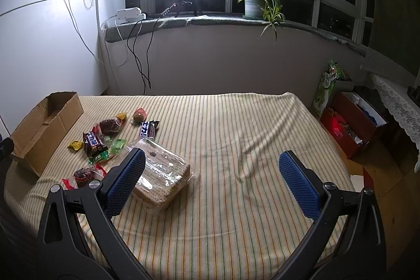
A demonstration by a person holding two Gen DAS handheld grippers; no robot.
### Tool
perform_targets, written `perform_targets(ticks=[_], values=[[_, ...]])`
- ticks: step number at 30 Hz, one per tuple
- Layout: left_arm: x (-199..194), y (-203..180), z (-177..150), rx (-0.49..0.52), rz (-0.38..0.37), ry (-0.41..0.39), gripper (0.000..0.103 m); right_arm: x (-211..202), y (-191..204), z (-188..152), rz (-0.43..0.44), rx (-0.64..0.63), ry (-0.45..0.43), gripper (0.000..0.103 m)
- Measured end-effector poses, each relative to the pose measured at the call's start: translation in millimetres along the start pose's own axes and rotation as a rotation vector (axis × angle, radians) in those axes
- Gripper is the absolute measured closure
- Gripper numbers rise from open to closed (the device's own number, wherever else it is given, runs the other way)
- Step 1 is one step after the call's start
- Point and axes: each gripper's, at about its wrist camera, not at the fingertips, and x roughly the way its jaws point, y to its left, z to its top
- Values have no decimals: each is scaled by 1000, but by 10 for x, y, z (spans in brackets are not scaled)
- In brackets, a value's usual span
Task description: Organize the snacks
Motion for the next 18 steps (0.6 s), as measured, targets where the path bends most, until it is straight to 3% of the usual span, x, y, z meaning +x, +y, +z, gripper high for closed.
perform_targets(ticks=[18], values=[[-4, -5, 7, 0, 1, 1, 20, 17, 4, -17, 4, 1, 7, 0]])
